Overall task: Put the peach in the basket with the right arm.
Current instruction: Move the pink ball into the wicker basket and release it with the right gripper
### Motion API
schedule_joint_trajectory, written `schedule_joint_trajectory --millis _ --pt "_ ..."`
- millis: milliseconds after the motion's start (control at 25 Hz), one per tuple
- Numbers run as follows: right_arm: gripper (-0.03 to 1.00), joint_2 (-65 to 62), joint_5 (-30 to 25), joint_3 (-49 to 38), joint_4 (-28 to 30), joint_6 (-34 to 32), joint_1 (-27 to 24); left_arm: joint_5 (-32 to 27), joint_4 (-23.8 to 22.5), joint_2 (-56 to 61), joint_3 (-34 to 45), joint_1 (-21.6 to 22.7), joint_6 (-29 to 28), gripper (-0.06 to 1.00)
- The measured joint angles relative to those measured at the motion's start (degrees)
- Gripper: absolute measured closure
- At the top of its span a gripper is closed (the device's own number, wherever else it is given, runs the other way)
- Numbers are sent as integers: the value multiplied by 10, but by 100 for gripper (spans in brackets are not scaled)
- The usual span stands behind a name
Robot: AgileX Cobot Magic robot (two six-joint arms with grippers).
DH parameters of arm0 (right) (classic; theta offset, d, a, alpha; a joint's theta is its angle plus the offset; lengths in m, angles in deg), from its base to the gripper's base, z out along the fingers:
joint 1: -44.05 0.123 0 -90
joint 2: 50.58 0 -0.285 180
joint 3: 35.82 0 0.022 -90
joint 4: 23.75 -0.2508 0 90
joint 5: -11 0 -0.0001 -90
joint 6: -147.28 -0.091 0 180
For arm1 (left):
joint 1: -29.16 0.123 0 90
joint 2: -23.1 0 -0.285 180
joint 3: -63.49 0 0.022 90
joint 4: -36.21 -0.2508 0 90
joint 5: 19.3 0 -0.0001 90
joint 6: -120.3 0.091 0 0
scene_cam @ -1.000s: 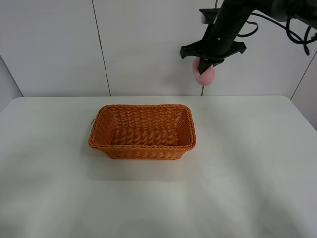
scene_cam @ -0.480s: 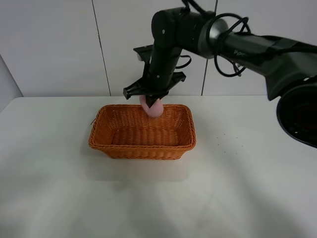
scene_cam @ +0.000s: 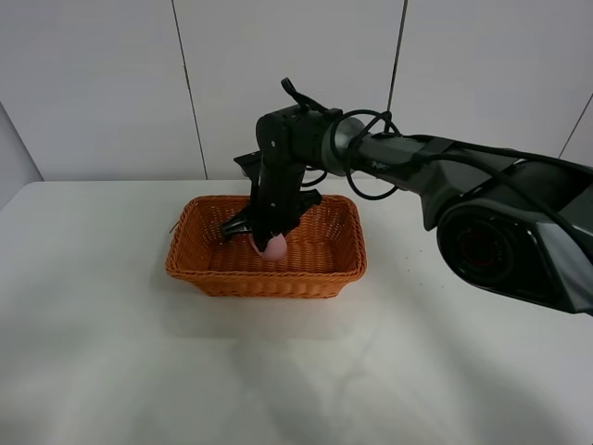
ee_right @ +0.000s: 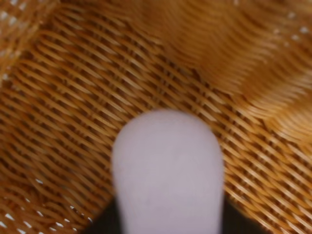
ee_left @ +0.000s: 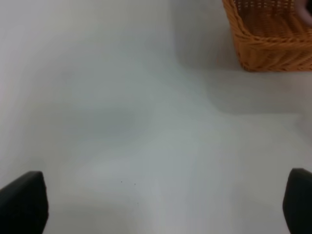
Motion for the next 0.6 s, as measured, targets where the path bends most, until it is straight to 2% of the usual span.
schedule_joint_trajectory --millis 80,160,320,480,600 --pt "39 0 0 2 0 0 0 0 0 0 0 0 0 -4" --pt "32 0 1 7 0 0 0 0 0 0 0 0 0 -4" --pt "28 0 -20 25 0 -1 0 0 0 0 0 0 0 -4" --pt "27 0 -74 103 2 -1 0 0 0 0 0 0 0 -4" --pt "27 -18 -92 146 7 -4 0 0 0 0 0 0 0 -4"
